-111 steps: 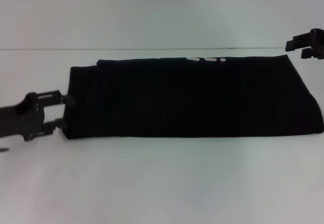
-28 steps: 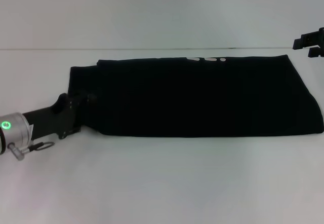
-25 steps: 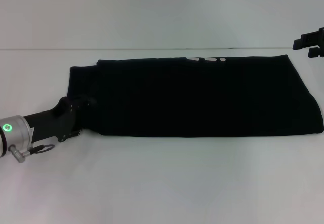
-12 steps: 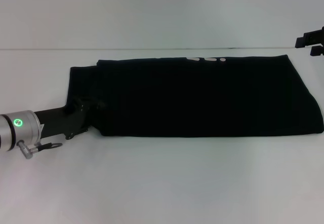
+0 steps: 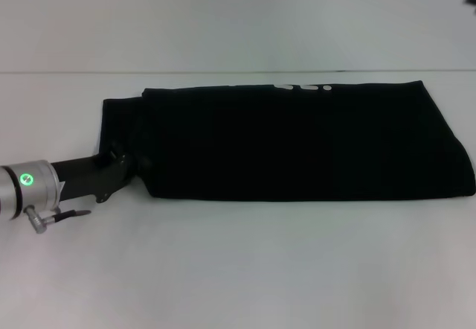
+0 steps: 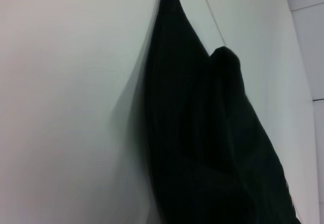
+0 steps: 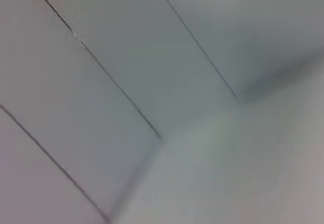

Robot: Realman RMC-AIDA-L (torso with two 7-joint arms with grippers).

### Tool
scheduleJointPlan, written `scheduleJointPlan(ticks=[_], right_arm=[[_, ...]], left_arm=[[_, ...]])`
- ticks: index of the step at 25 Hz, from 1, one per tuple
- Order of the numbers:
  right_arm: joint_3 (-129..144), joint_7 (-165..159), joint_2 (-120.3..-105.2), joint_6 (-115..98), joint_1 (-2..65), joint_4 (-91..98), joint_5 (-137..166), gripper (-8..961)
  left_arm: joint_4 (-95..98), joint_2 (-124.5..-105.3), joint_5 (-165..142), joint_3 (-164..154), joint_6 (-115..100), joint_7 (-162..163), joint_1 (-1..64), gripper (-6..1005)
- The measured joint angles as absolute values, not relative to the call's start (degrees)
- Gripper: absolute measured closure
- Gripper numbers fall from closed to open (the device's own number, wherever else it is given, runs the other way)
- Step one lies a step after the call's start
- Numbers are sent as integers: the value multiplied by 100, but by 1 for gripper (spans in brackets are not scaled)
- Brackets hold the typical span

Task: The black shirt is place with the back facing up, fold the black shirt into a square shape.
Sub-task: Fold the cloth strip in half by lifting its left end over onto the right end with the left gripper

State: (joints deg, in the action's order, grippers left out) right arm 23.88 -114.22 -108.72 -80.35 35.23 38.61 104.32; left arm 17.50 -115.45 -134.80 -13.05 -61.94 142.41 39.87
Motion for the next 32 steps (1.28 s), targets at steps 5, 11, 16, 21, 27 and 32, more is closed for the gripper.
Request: scheduleJointPlan(ticks=[5, 11, 16, 21, 27, 32], right_arm=[[2043, -9482, -11445, -8745, 2600, 3784, 8838, 380], [1630, -8260, -11879, -9071, 1986, 3359, 8310, 379], [1647, -8238, -11809, -8855, 1943, 3103, 8496, 383], [1653, -8405, -11717, -8533, 2098, 3099, 9152, 386], [1662, -8354, -11774, -8028, 2256, 3097, 9432, 390], [1793, -8347, -11783, -7864, 2327, 3094, 9443, 393]], left_arm=[[1801, -11527, -13471, -1301, -6262, 14030, 3969, 851], [1896, -11512, -13471, -1333, -6378, 13668, 3956, 953], [2031, -11515, -13492, -1350, -6401, 13593, 3878, 940], [2339, -11531, -13500, -1353, -6457, 13585, 3597, 928], [2699, -11510, -13500, -1321, -6611, 13555, 3333, 912], [2965, -11481, -13503, -1300, -6677, 13639, 3125, 900]])
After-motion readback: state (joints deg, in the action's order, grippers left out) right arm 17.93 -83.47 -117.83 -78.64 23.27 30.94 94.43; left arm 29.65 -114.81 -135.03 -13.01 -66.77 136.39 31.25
